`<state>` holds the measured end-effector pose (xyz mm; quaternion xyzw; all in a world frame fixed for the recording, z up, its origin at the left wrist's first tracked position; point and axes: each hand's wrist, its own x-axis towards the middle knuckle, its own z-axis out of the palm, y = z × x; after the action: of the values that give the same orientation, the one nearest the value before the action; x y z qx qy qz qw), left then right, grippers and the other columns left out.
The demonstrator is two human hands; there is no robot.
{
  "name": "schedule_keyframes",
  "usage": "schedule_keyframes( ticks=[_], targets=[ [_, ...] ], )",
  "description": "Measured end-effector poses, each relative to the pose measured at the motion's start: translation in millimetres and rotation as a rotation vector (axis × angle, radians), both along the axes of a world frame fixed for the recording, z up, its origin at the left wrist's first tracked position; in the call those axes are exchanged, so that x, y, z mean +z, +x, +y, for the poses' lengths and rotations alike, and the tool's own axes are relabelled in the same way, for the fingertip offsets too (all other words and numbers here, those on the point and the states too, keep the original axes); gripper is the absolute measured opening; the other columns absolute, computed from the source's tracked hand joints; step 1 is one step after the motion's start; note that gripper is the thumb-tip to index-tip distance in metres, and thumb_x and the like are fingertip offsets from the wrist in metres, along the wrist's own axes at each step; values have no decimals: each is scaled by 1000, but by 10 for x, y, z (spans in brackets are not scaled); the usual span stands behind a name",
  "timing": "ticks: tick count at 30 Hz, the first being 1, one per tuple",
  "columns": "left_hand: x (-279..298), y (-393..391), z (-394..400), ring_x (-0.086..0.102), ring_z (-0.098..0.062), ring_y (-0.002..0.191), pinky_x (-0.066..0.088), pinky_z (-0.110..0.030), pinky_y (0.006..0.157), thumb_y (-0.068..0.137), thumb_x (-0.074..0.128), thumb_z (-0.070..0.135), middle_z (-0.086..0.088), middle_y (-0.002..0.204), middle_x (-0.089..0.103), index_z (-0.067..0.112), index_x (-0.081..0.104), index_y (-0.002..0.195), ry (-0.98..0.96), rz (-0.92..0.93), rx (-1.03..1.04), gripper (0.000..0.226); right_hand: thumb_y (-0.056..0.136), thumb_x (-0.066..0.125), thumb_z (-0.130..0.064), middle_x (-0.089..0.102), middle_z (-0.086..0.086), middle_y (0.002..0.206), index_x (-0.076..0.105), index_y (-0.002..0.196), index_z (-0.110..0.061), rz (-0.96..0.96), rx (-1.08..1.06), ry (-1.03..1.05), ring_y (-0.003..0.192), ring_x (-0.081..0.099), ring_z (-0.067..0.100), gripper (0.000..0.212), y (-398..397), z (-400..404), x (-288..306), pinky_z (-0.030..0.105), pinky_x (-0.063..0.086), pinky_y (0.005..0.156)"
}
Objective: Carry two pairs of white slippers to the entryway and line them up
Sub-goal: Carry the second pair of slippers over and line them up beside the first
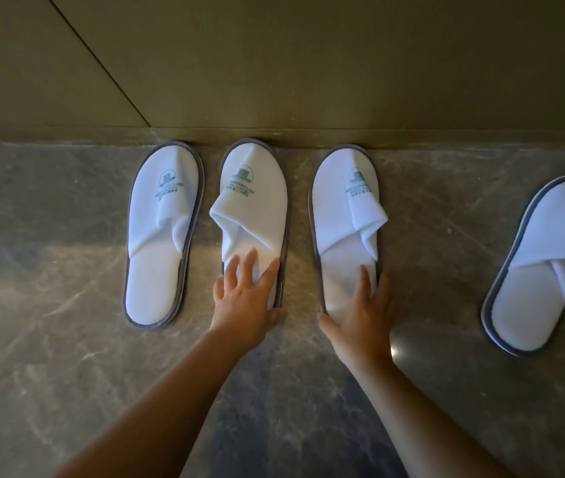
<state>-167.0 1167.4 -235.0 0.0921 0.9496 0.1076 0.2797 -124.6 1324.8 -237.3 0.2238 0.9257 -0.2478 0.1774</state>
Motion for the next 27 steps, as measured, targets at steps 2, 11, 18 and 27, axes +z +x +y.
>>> schedule_keyframes(
  ticks=[2, 11, 18, 27],
  targets=[
    [-1, 1, -4, -10, -35, 139, 6, -55, 112, 81, 53, 42, -8, 153, -4, 32, 6, 139, 4, 3, 3, 75, 71, 68, -41, 8, 17, 151, 6, 141, -19, 3, -15, -5, 135, 17, 34, 96, 6, -20, -3, 45, 29, 108],
    [17, 4, -15, -9, -35, 139, 7, -55, 112, 81, 53, 43, -7, 153, -4, 31, 5, 139, -6, 15, -13, 76, 71, 67, -42, 5, 17, 152, 4, 141, -20, 22, -25, -8, 137, 15, 34, 96, -9, -27, -34, 45, 30, 108],
    [134, 36, 171, -5, -32, 141, -1, -50, 111, 80, 53, 48, -5, 155, 1, 31, 11, 139, 36, 124, -28, 74, 71, 62, -53, 16, 15, 151, 9, 141, -19, 59, 61, 24, 135, 23, 31, 94, 58, 131, 24, 41, 32, 108],
    [44, 112, 1036, -11, -30, 141, 4, -48, 114, 81, 51, 47, -7, 155, -7, 27, 0, 141, 115, 50, -200, 81, 73, 67, -39, 14, 23, 151, 22, 139, -12, 87, -384, 167, 138, 16, 38, 84, 339, 1151, 105, 50, 19, 111]
  ],
)
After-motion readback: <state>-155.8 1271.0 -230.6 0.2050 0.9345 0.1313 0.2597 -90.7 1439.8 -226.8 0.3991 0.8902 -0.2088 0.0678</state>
